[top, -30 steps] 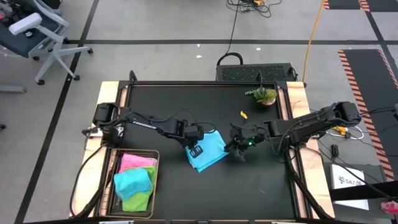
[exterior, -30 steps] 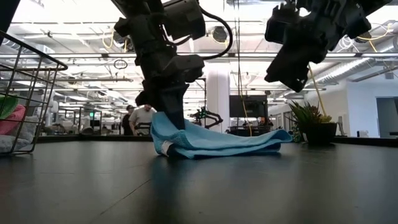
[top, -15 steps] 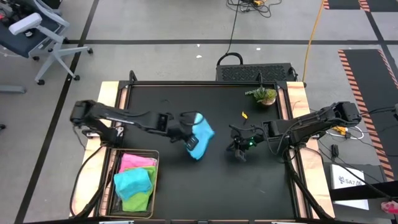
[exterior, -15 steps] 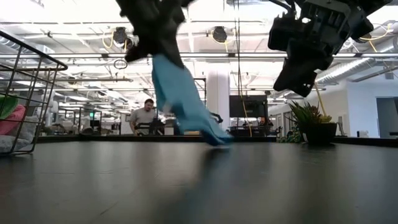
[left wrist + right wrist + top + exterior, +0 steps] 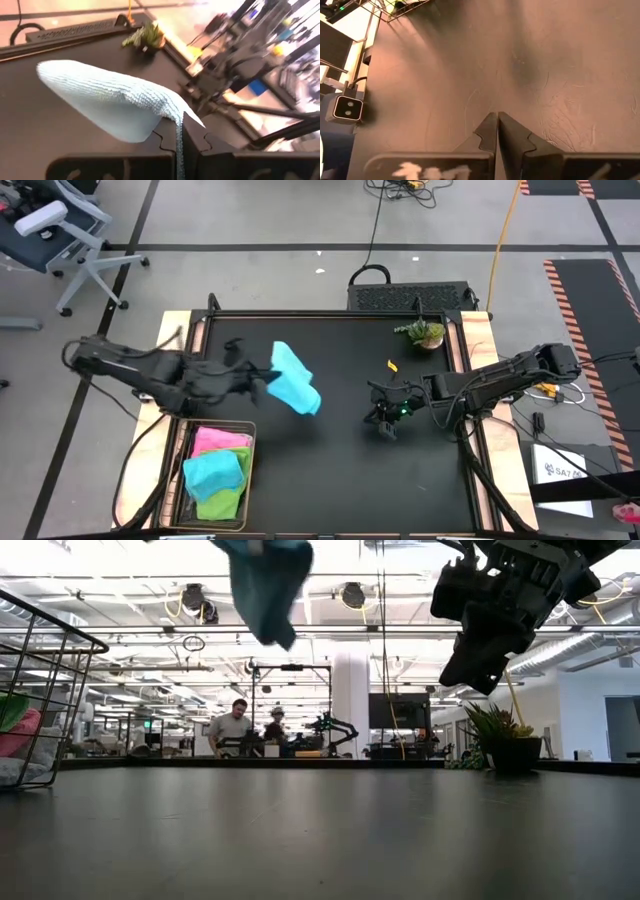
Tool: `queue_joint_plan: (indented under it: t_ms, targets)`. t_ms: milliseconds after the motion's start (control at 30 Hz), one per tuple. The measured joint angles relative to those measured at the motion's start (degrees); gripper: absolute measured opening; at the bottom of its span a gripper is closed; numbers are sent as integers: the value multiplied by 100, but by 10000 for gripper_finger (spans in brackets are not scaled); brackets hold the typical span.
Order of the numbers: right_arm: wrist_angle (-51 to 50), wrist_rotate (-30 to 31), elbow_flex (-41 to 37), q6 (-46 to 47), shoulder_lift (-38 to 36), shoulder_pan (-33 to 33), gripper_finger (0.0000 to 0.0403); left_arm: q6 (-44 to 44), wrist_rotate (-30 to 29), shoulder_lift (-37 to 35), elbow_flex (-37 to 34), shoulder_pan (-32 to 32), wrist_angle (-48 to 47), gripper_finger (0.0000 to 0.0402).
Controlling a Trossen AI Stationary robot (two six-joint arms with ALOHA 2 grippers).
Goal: Fold microfiber towels
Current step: Put the folded blue microfiber cloth into the wire basket
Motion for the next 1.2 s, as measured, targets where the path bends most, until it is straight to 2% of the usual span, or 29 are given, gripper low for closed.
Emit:
queue_joint_plan:
  t_ms: [133,333,533,700,1000,1200]
  targets:
    - [3,0,0,-7,0,0,8,-321,-323,-517,0,-488,-225,1]
    - [1,5,0,-22,0,0,9,-746,-249,-1030,0,-1190,-642,1]
    - [3,17,0,43,0,0,9,-1650,-239,-1269,0,-1944,-1199,0]
    - [17,347,0,522,0,0,9,-2373,-219,-1392,0,-2546,-2071,0]
    - [720,1179,0,1542,0,7,9,-3552,642,-1398,2,-3491,-3847,0]
    - [1206,1499,0,1615,0,-3,9,-4058,734,-1108,2,-3997,-3825,0]
